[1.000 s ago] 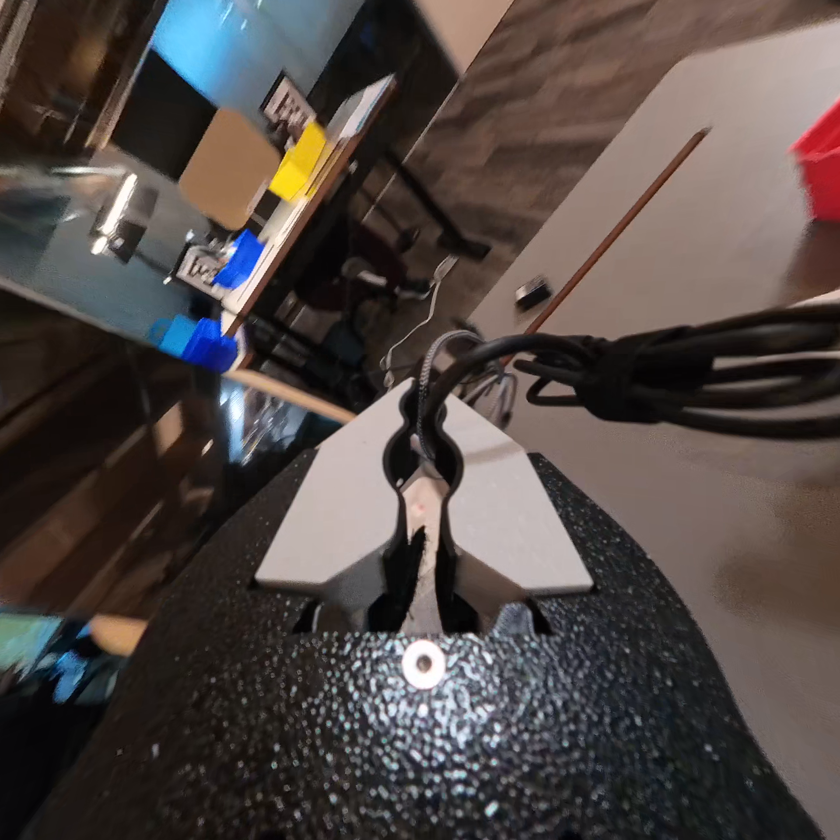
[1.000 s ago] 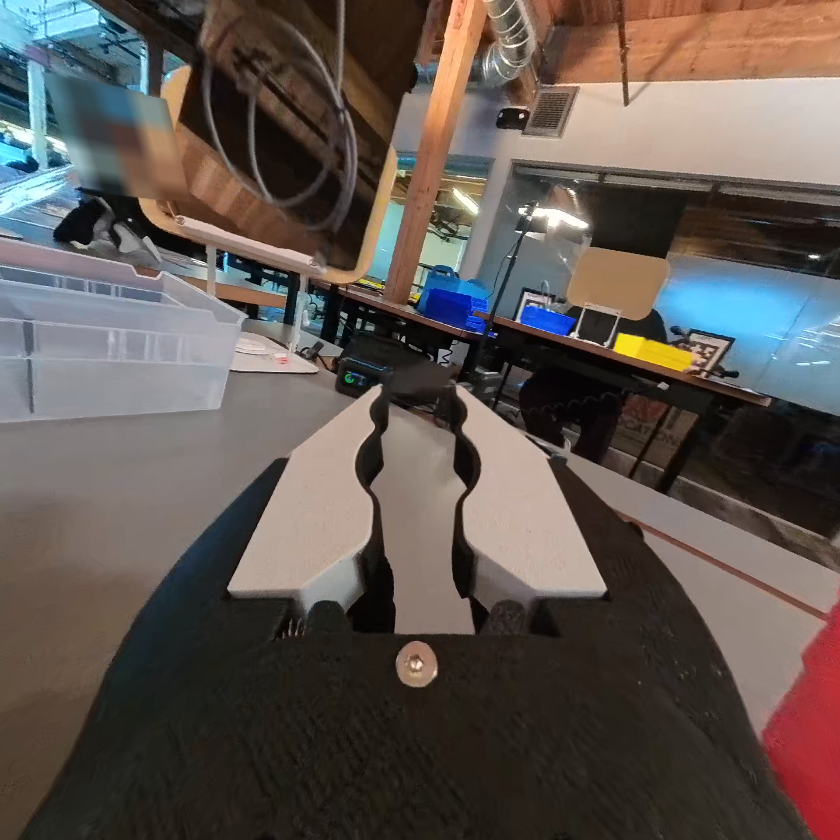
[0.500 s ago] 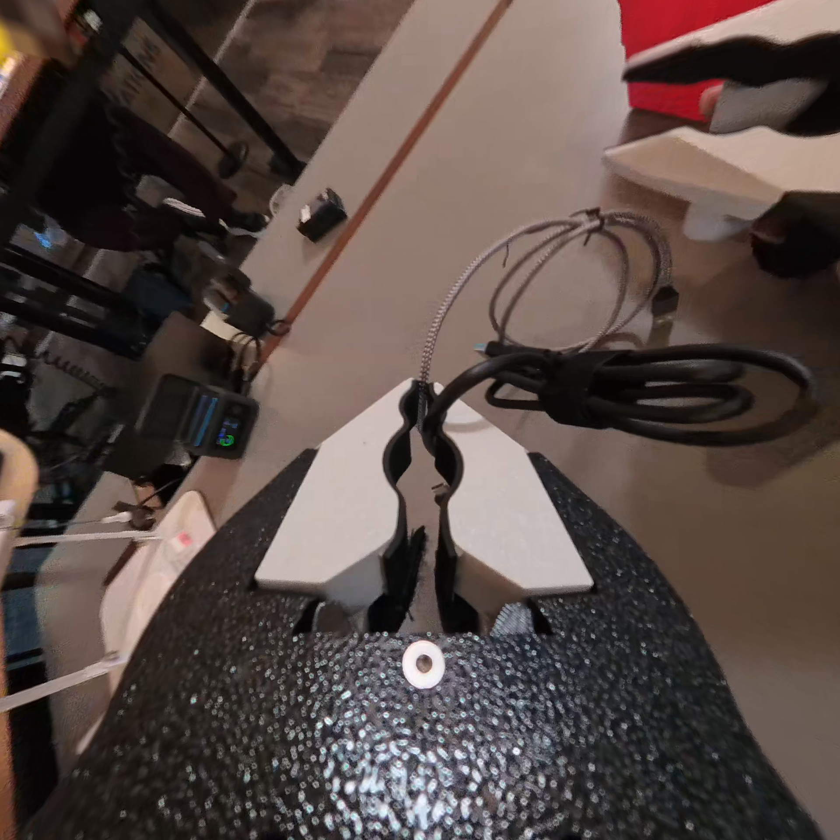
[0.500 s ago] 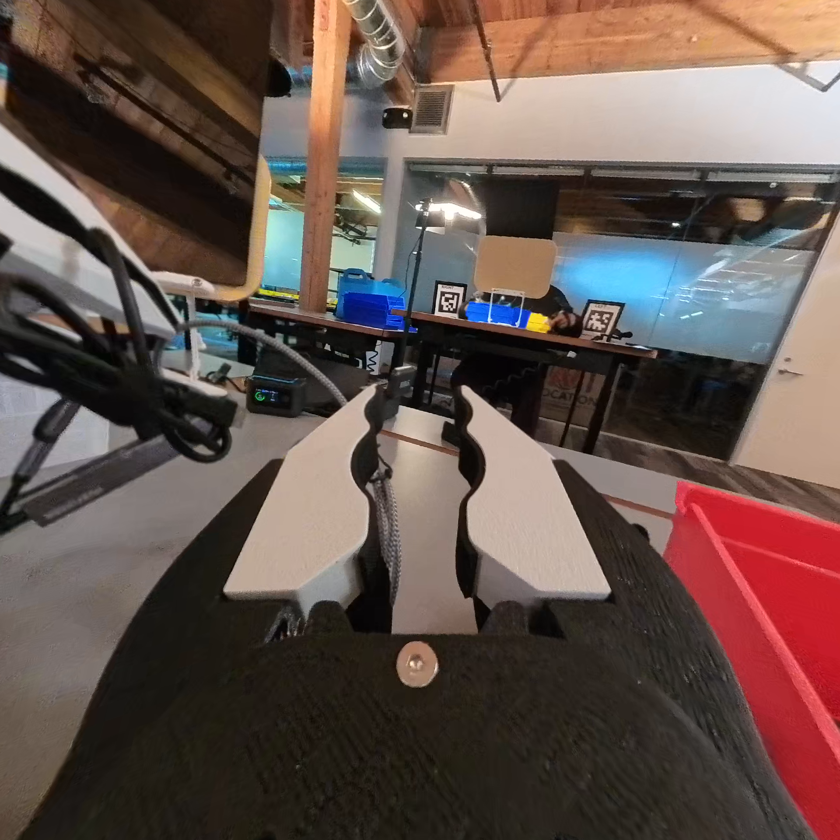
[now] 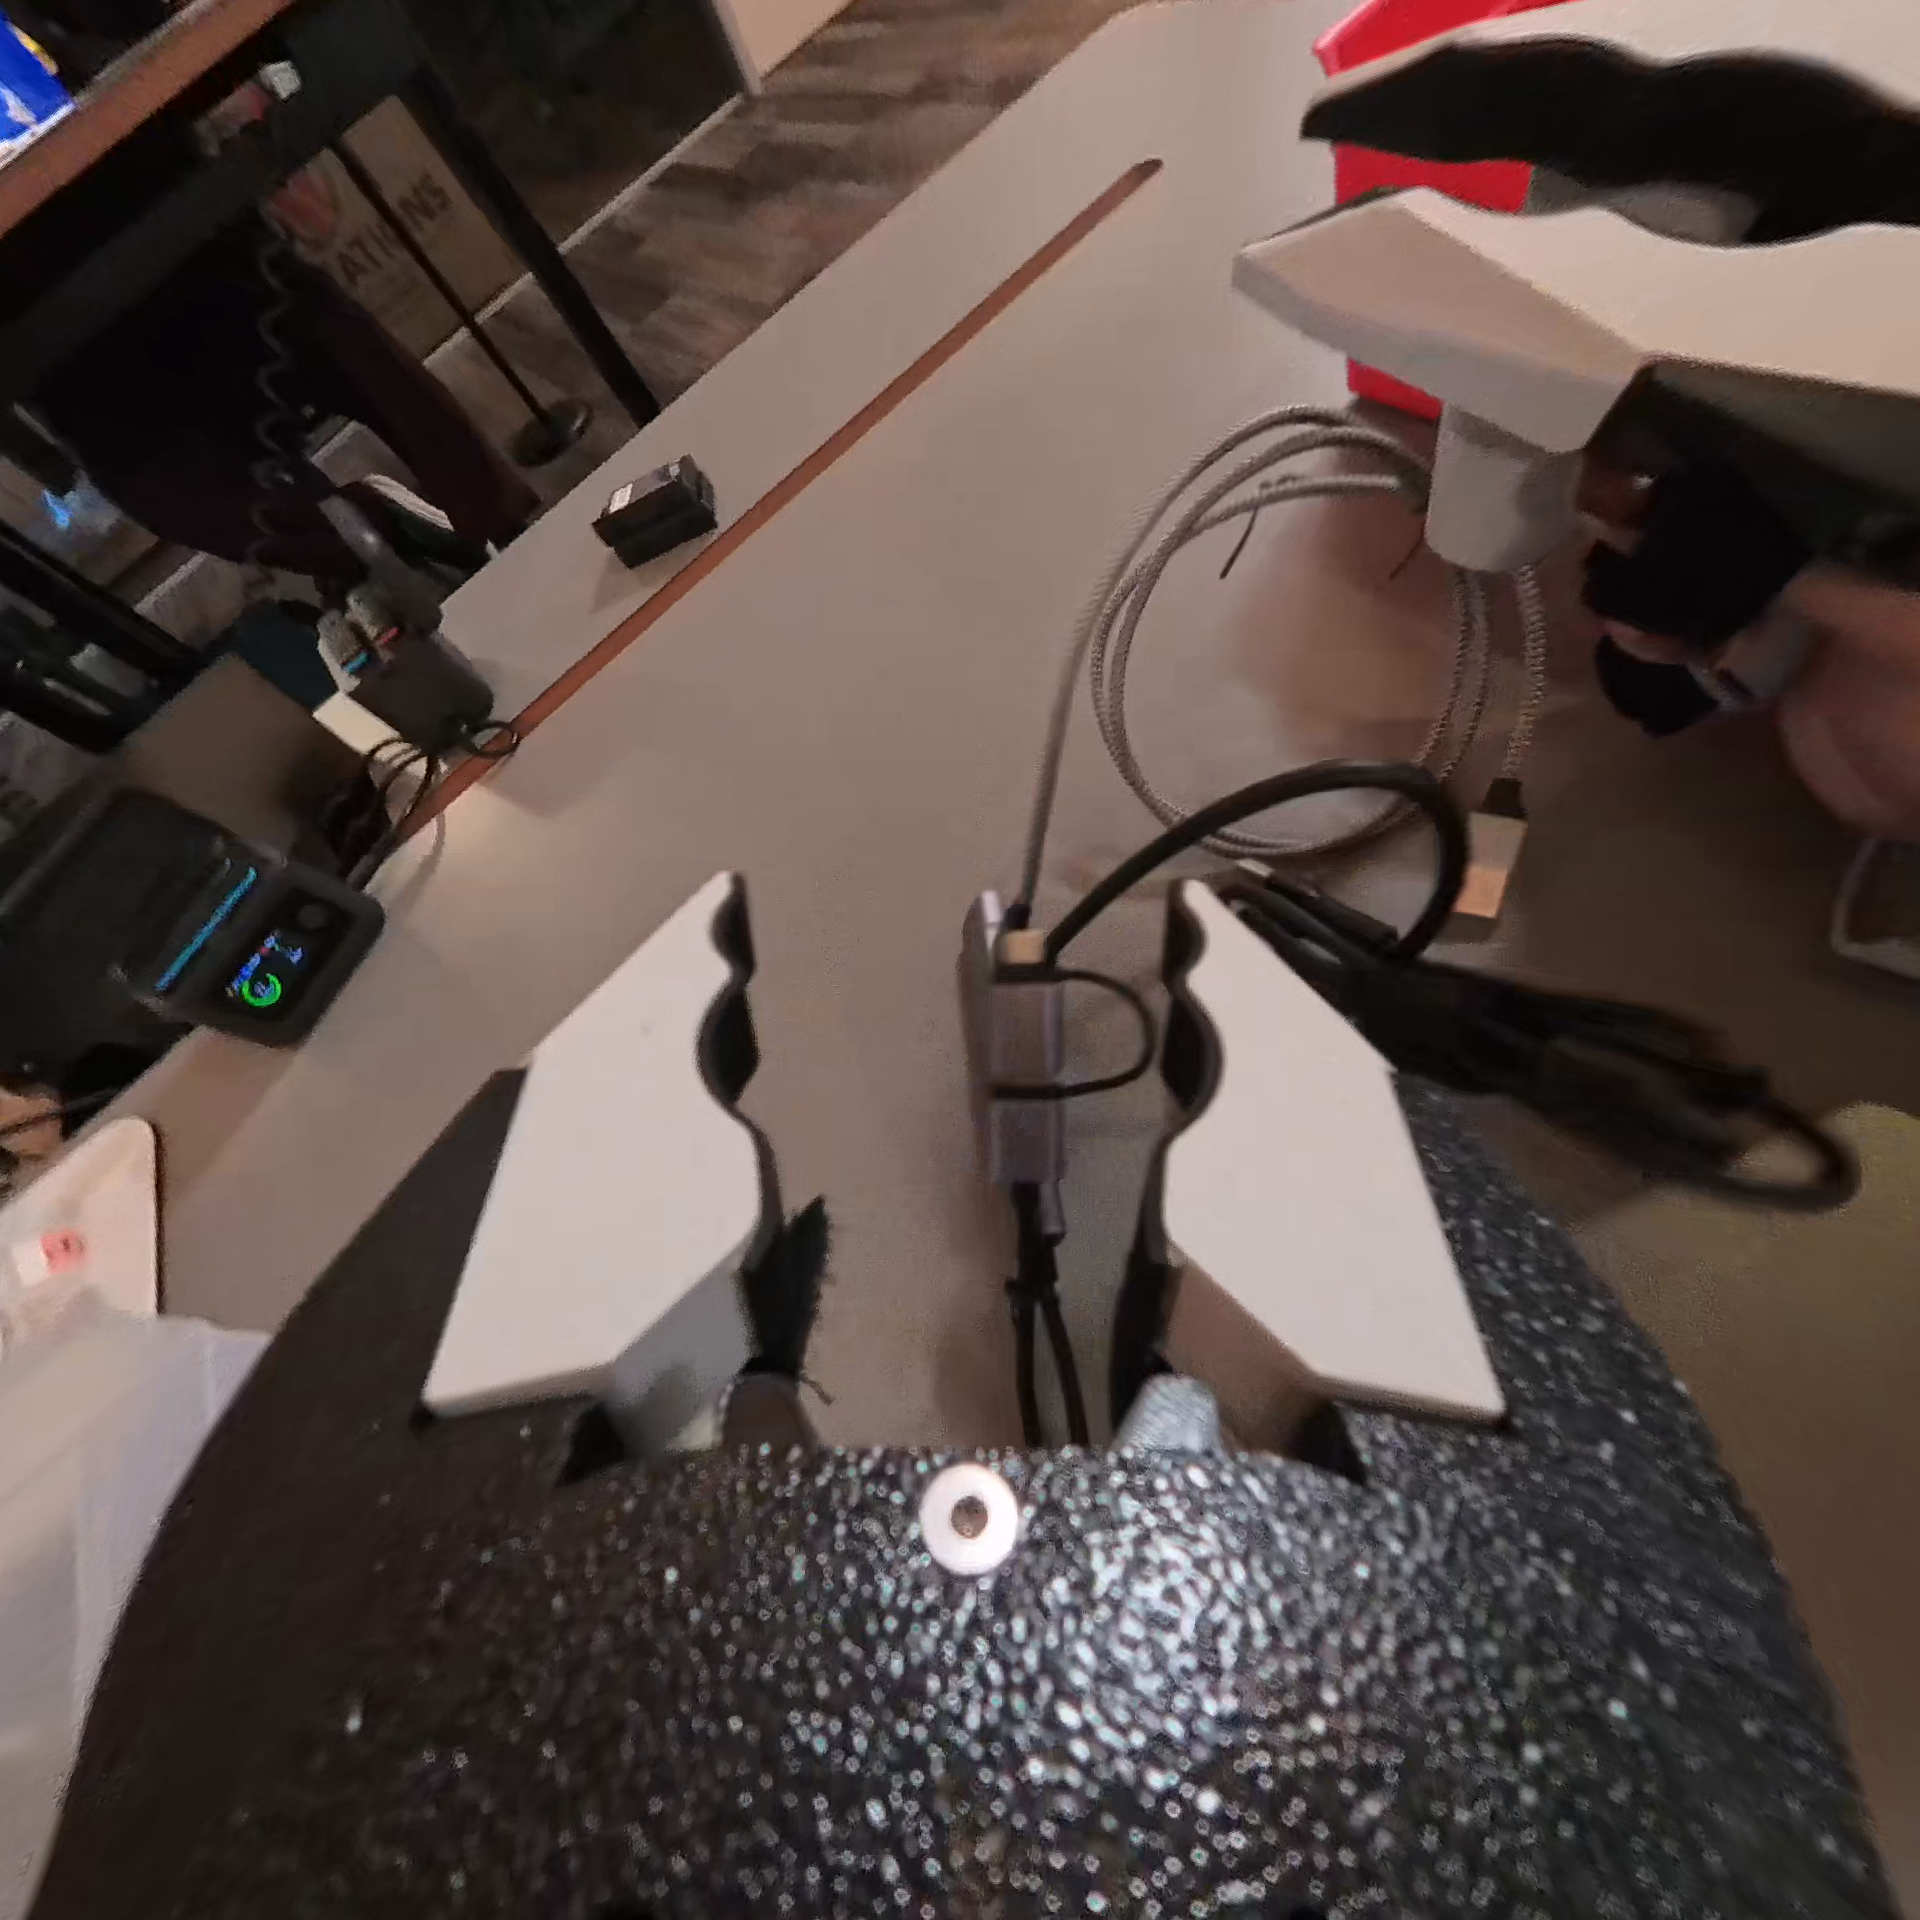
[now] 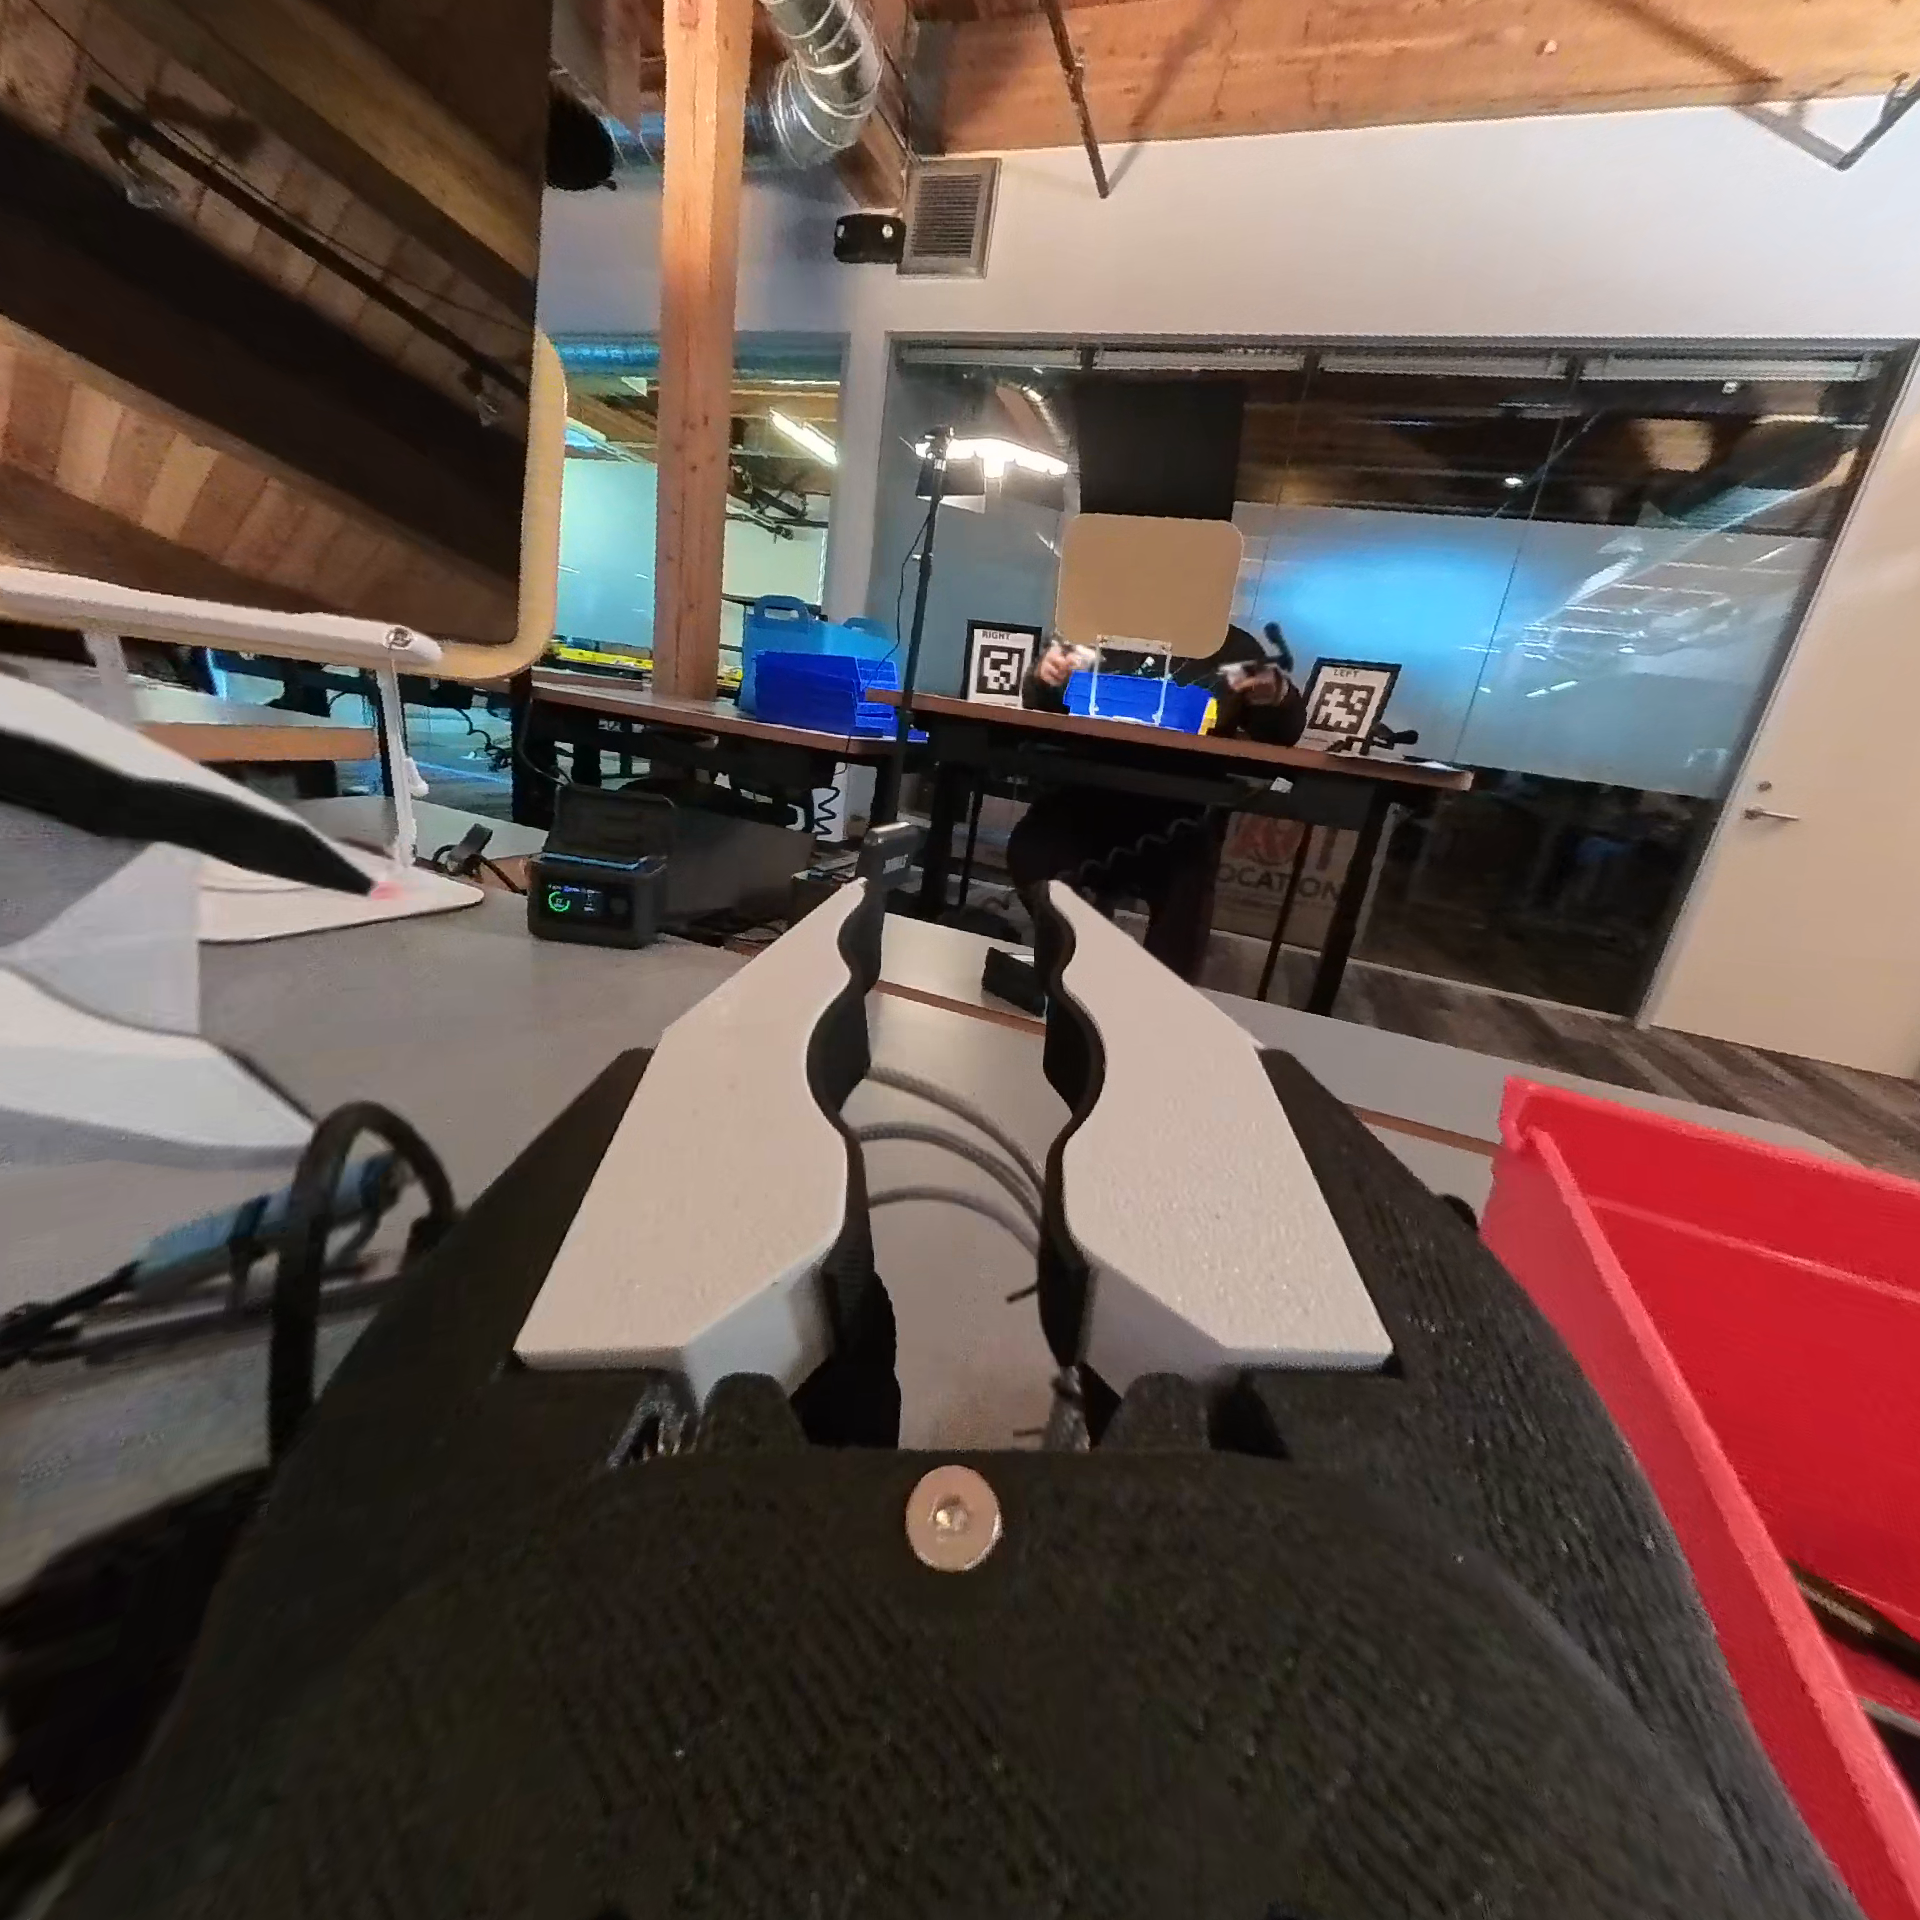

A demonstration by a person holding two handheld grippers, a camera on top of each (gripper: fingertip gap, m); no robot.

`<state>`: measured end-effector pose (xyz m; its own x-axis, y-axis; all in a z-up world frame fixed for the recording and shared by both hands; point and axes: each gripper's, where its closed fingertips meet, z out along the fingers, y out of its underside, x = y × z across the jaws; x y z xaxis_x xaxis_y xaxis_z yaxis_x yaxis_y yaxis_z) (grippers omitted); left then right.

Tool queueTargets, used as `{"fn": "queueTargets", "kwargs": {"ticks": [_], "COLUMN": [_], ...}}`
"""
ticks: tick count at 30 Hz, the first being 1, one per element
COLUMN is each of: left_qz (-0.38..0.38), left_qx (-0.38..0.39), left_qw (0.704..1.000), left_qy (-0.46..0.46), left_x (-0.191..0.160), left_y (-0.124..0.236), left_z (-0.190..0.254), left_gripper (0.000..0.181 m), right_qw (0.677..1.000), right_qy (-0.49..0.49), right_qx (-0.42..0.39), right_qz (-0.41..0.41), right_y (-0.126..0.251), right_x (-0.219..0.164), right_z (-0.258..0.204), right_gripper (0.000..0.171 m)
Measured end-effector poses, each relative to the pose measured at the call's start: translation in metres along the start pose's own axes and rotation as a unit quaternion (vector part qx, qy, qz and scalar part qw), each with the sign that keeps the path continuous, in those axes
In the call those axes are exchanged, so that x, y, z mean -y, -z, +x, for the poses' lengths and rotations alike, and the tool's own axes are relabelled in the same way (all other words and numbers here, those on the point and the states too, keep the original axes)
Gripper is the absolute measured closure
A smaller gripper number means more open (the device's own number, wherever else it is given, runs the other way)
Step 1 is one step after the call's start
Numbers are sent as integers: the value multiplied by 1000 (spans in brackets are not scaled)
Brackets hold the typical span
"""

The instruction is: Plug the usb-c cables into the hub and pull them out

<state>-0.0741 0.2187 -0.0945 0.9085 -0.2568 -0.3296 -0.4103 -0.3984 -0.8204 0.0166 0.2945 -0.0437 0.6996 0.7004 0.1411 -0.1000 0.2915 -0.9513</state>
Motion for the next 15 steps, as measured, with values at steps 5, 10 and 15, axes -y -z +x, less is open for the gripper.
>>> {"fn": "queueTargets", "kwargs": {"ticks": [5,10,15], "left_qz": [6,-79,-71], "left_qx": [-18,-71,-11], "left_qw": [999,993,986], "left_qy": [31,-48,-152], "left_x": [-35,-81,-85], "left_y": [11,1,-8], "left_z": [4,30,26], "left_gripper": [90,97,139], "right_qw": [1000,998,986], "right_qy": [-1,-16,-74], "right_qx": [13,63,131], "right_qz": [6,-25,-68], "right_y": [0,-3,-3], "right_x": [8,5,-1], "right_z": [-4,-20,-36], "right_gripper": [144,143,141]}}
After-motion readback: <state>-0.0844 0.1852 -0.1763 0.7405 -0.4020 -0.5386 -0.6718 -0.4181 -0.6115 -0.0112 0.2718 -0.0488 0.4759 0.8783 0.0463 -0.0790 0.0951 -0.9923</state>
